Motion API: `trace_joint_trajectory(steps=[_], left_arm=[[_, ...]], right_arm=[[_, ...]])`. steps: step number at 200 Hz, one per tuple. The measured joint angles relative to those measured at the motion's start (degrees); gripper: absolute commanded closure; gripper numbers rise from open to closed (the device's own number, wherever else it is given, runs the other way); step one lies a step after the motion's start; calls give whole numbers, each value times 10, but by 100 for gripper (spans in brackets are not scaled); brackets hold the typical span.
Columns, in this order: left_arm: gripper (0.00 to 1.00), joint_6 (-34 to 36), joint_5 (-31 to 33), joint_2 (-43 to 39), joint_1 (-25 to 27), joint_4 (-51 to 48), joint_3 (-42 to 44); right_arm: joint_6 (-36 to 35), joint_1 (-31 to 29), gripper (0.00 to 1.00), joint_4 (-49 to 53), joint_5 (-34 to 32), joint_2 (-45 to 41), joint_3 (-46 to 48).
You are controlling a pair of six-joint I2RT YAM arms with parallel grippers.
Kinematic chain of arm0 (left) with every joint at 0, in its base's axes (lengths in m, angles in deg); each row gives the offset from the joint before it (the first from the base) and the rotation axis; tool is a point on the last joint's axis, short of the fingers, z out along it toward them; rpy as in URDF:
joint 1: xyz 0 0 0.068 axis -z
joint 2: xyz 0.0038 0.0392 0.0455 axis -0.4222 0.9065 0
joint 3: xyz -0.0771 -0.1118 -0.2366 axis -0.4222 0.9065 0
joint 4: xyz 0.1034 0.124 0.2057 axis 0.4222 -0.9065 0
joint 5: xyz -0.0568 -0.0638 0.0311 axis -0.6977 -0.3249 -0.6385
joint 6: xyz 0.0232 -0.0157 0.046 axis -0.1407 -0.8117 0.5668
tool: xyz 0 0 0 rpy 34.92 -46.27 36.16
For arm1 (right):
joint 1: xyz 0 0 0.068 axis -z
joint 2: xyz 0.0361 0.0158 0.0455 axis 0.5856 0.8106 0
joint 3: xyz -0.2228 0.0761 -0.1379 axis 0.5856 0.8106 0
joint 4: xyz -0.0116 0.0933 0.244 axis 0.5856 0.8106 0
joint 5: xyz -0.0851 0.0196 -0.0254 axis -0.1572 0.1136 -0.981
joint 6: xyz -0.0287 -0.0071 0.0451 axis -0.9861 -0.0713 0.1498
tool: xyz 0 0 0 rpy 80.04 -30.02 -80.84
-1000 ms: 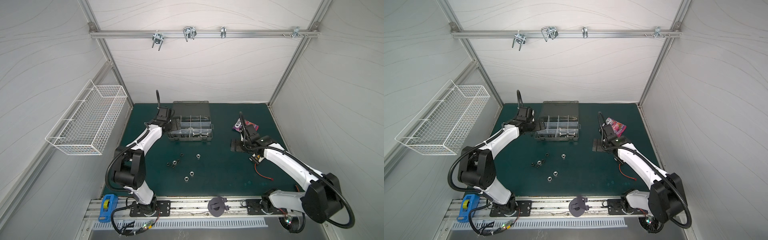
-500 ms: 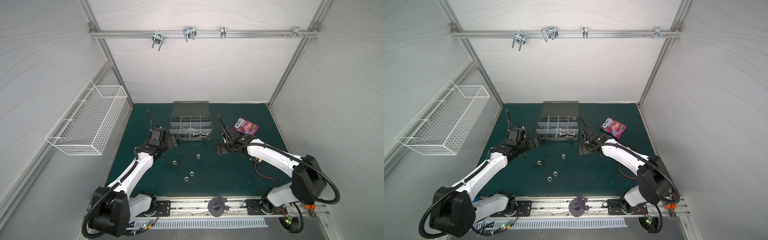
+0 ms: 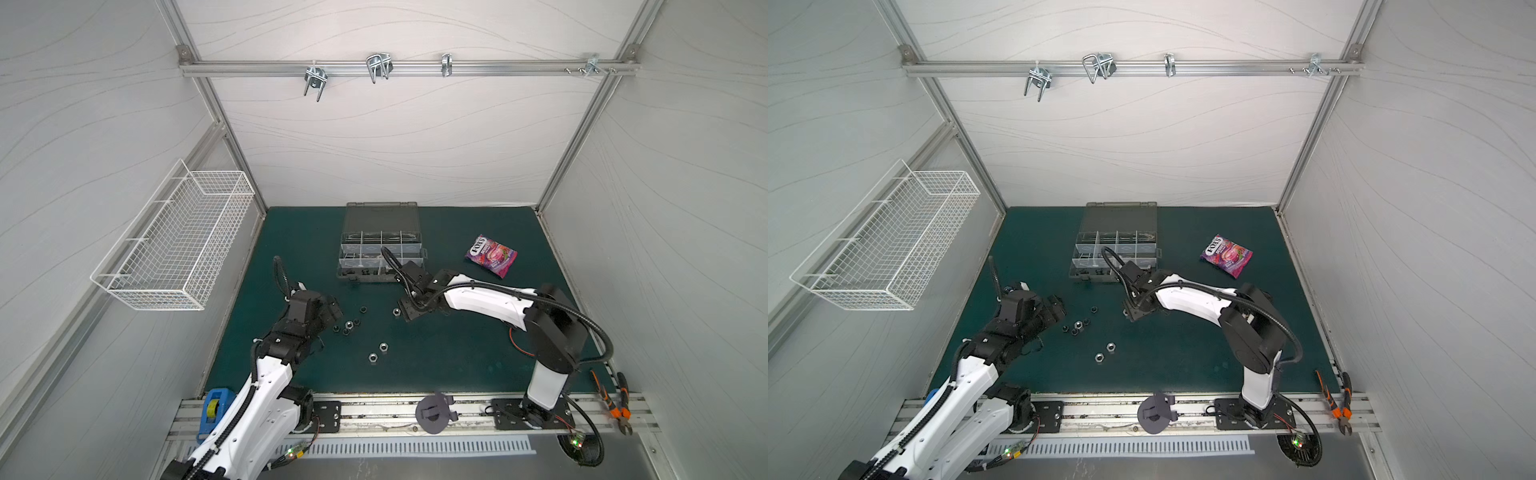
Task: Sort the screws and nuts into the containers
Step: 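Lower the right gripper onto a silver hex nut and close it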
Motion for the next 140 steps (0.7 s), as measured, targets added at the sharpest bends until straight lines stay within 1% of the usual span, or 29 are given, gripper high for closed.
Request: trace_joint_trajectory(steps=[33, 115, 140], left_arm=[[1, -13, 11, -25, 0, -8, 7], [1, -30, 17, -39, 0, -11, 33], [1, -30, 17, -39, 0, -11, 33]], right_arm=[[-7, -6, 39, 0, 21, 46, -31], [-21, -6, 48, 0, 50, 115, -80], [-25, -6, 56, 1, 50, 126, -90]])
